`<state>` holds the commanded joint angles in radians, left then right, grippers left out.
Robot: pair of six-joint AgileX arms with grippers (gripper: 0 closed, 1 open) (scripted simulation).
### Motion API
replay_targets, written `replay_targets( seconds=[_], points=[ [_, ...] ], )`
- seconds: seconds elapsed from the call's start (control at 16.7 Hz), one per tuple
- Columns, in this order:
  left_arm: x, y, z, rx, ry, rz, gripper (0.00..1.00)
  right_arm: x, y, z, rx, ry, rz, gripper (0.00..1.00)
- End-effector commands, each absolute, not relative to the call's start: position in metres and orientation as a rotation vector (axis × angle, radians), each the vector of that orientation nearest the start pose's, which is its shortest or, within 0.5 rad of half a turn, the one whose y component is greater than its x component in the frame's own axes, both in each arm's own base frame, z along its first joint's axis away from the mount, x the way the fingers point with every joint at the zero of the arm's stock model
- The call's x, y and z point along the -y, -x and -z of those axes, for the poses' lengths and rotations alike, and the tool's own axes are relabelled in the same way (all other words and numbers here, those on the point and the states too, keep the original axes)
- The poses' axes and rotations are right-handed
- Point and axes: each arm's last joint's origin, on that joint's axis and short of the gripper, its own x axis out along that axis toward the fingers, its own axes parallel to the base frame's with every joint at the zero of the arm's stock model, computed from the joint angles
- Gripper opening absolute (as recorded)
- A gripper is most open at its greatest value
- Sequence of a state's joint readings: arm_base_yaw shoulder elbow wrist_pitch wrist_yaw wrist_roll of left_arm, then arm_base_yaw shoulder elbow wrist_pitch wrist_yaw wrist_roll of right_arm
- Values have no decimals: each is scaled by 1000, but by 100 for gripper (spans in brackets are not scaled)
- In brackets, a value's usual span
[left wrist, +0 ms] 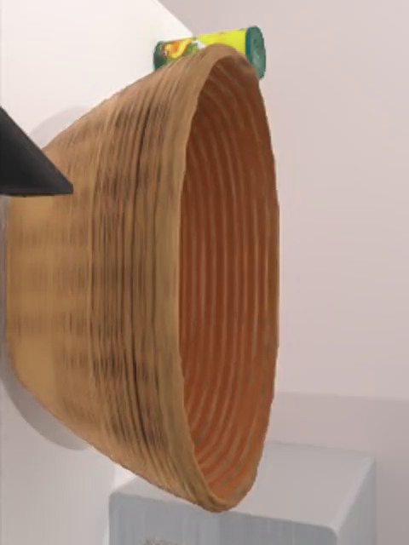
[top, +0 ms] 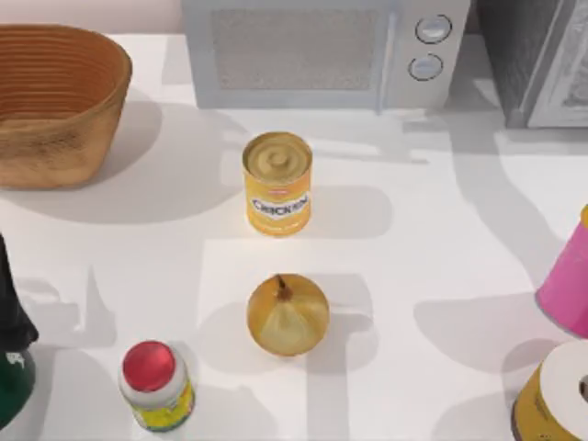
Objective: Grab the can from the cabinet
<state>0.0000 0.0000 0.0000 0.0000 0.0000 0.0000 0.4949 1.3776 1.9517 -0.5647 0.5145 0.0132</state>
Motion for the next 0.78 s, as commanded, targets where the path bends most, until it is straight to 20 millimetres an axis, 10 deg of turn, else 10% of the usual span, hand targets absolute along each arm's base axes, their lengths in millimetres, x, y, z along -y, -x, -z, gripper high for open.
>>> replay_targets(
  seconds=[0.36,0.78],
  points=[
    [1,-106,-160,0,0,0,100,-81,-196,-513,8,0,4,0],
    [1,-106,-160,0,0,0,100,-34,-148,-399,-38,16,9,0]
  ],
)
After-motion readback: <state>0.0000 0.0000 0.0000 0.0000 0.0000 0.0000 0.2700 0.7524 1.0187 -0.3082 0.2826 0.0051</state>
